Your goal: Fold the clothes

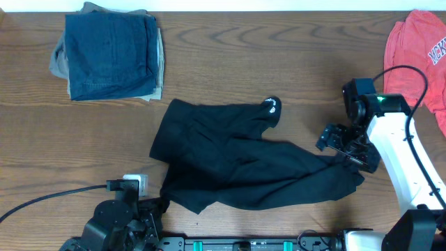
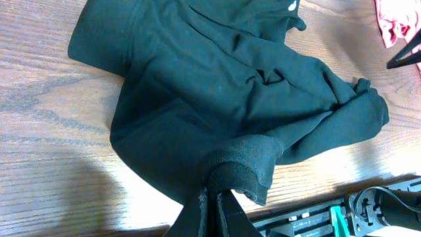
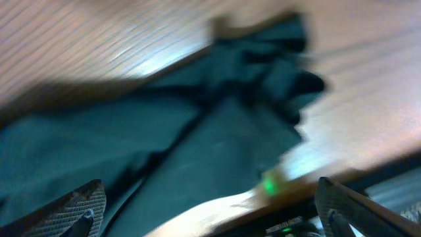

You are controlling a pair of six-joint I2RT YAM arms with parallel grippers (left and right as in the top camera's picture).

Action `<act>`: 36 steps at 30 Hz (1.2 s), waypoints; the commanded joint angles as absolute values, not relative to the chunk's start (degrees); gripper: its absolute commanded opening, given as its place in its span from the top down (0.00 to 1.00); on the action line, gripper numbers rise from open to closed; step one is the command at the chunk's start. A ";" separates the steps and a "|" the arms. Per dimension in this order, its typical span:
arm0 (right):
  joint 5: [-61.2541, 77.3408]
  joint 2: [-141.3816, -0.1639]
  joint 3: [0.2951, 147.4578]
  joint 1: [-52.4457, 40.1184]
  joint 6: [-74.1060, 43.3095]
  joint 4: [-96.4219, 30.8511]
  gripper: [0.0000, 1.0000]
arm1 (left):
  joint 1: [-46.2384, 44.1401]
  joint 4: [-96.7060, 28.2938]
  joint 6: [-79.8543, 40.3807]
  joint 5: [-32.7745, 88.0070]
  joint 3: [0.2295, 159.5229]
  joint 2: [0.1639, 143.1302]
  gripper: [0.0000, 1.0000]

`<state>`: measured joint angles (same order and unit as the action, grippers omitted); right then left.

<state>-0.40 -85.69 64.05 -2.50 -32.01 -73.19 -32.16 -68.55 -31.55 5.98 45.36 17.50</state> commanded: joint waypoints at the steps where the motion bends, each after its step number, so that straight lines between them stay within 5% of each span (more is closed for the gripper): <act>1: 10.83 -84.49 64.42 -4.71 -22.11 -72.51 0.01 | -32.21 -68.34 -31.81 5.19 46.19 17.08 0.94; 8: 13.98 -84.49 63.92 -15.64 -18.44 -71.90 0.01 | -32.21 -65.54 -31.83 3.44 46.19 17.08 0.94; 17: 13.98 -84.49 63.70 -27.99 -15.57 -65.08 0.01 | -32.21 -46.68 -29.56 -4.38 46.22 17.61 0.94; 36: 27.81 -84.51 63.07 -34.54 15.14 -52.47 0.01 | -32.16 -39.77 -25.32 -32.60 47.18 28.27 0.94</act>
